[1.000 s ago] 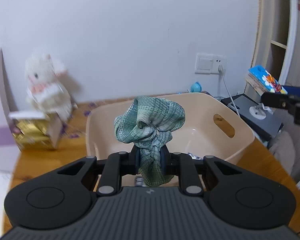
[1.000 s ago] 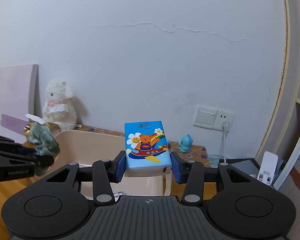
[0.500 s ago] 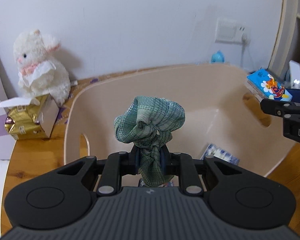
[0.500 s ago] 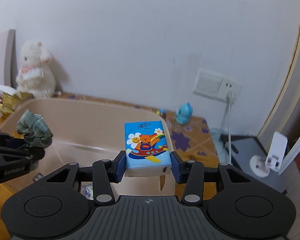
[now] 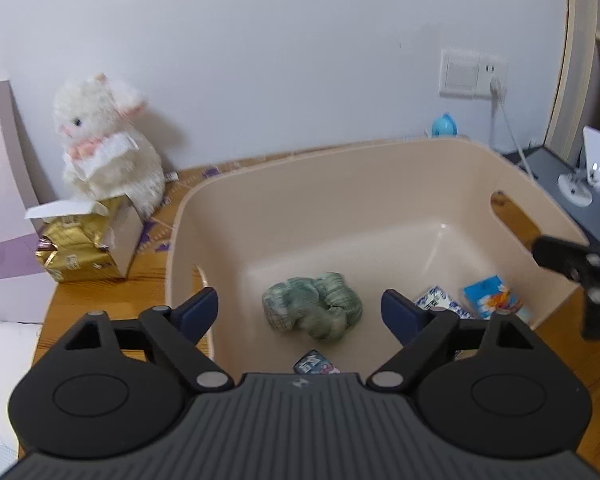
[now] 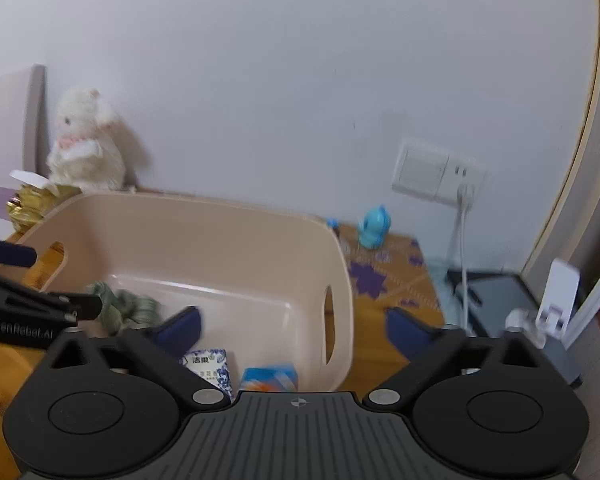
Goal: Organize objects
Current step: 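Carry both items over the basket and release them inside, then grasp the black charger with left tool while right tool grasps black pen box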
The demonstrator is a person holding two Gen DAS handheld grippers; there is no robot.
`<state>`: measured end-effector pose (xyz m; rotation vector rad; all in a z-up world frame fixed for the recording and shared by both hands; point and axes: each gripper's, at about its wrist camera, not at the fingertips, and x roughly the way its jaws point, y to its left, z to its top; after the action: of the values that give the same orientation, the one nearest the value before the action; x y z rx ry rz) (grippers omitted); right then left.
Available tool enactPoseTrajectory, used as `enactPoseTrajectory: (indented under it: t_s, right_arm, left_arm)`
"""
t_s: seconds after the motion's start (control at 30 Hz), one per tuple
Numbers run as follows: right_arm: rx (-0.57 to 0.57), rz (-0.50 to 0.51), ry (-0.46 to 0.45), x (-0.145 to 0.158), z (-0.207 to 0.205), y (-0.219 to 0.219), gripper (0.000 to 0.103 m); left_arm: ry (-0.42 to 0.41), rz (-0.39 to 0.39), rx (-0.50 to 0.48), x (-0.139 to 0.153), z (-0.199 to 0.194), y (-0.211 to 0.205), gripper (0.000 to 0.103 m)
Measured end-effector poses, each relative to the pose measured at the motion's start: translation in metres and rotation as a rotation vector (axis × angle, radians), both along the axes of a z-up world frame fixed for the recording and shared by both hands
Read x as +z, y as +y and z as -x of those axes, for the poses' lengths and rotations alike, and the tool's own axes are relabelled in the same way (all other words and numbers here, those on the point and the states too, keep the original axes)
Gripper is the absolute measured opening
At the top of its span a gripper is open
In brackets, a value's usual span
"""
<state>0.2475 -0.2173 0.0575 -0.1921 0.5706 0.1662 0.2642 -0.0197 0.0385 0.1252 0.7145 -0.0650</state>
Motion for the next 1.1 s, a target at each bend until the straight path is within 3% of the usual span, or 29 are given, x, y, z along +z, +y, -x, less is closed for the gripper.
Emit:
enactPoseTrajectory:
  t_s: [0.13,0.3,0.5,0.8,1.1]
  right_arm:
    - [0.016,-0.040,-0.006,0.011,0.024,-0.009,0.103]
    - [0.027,-0.044,0.017,0.007,0.044,-0.017,0.103]
    - [0.029,0.001,0.093,-0.023,0.046,-0.012,0.103]
    - [-0.013,-0.083,0.196,-0.066,0.029,0.008,0.103]
    - [-0.070,-0.045,0.198,-0.092,0.019,0.030,0.103]
  left_arm:
    - [-0.066,-0.012,0.015,0.014,0.023,0.006,0.097]
    - [-0.082,-0.026,0.003,0.018,0.054,0.009,0.101]
    - [-0.055,-0.026,0.013,0.006,0.077,0.011,0.101]
    - [-0.072,-0.055,0.061,-0.017,0.095,0.013,0.101]
    - [-0.013,-0.031,0.109,-0.043,0.090,0.027,0.101]
